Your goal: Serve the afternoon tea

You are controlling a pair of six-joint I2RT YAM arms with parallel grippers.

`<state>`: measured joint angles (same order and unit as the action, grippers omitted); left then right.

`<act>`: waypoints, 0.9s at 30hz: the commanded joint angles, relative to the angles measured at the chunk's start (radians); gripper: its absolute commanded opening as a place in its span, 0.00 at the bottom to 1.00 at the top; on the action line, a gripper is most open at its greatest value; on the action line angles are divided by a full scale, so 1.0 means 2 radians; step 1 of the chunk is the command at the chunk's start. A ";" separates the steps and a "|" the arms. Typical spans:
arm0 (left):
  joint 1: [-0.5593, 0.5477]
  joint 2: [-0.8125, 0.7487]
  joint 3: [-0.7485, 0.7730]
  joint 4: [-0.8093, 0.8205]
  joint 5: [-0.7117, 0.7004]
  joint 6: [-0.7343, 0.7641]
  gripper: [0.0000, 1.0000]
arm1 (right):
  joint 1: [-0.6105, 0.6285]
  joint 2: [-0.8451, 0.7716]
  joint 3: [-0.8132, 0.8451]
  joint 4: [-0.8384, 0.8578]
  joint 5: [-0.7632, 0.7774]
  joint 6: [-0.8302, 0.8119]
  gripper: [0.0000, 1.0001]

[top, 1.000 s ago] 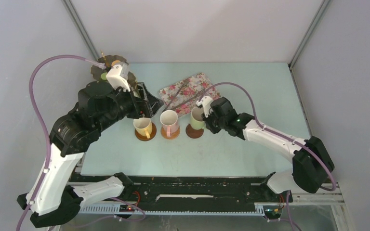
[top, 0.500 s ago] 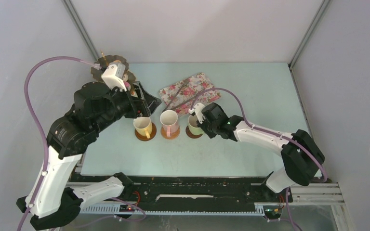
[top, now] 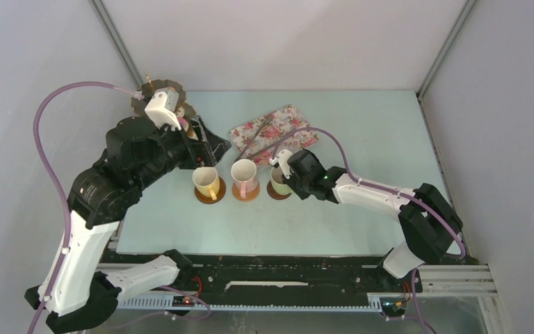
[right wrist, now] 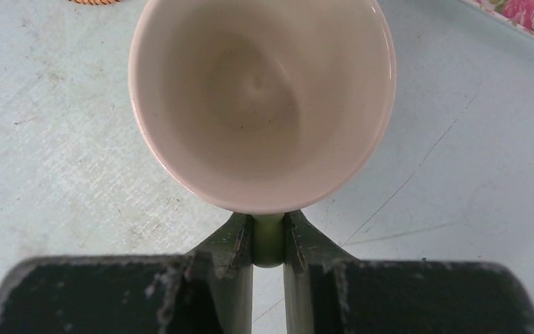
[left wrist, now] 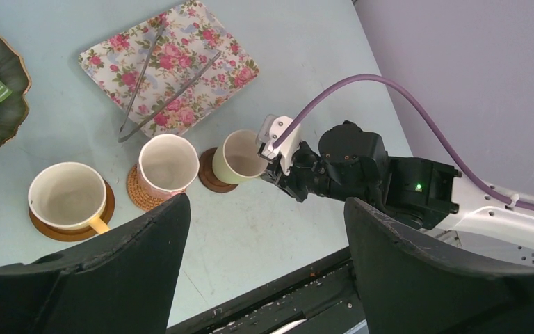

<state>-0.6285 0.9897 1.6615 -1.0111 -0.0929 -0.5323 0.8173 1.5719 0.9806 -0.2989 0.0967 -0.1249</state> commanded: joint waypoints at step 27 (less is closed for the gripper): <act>0.023 0.023 0.004 0.027 0.039 0.001 0.88 | 0.010 0.016 0.044 0.041 0.002 0.018 0.00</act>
<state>-0.5968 1.0298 1.6615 -0.9997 -0.0414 -0.5320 0.8299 1.6161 1.0237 -0.2916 0.1074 -0.1116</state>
